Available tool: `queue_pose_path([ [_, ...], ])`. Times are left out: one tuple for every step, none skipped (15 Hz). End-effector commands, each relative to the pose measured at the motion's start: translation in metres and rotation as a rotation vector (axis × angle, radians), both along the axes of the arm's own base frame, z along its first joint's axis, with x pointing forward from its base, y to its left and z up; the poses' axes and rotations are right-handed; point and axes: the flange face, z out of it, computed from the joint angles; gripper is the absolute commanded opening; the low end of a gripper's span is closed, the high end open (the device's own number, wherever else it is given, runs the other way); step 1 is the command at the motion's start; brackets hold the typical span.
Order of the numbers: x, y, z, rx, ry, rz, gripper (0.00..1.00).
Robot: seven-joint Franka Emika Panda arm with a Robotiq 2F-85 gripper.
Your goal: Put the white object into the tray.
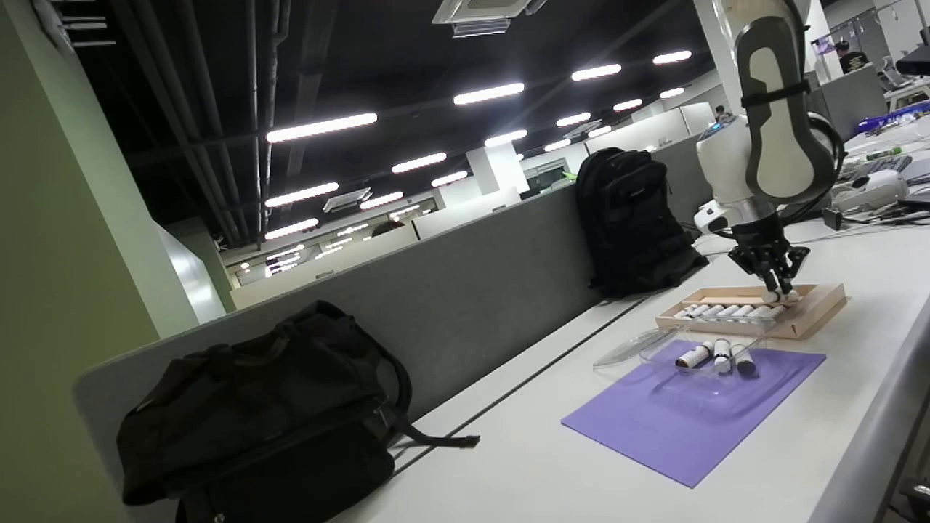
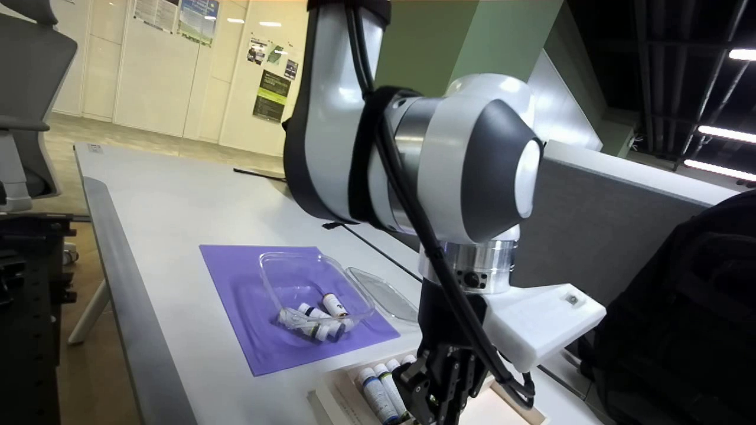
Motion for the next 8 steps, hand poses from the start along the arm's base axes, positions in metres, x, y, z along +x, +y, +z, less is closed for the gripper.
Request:
queue_pose_path([
  [0.0041,-0.0028,-0.0039,0.003,-0.003,-0.047,0.06],
  [0.0043,-0.0033,-0.0038,0.004,-0.004,-0.055,0.06],
  [0.0045,-0.0032,-0.0036,0.005,-0.005,-0.059,0.06],
  [0.0044,-0.0034,-0.0036,0.006,-0.006,-0.065,0.06],
  [0.0043,-0.0036,-0.0037,0.007,-0.006,-0.067,0.06],
  [0.0040,-0.0041,-0.0043,0.011,-0.006,-0.078,0.13],
  [0.0040,-0.0041,-0.0042,0.015,-0.007,-0.087,0.48],
  [0.0051,-0.0043,-0.0026,0.015,-0.011,-0.097,0.46],
])
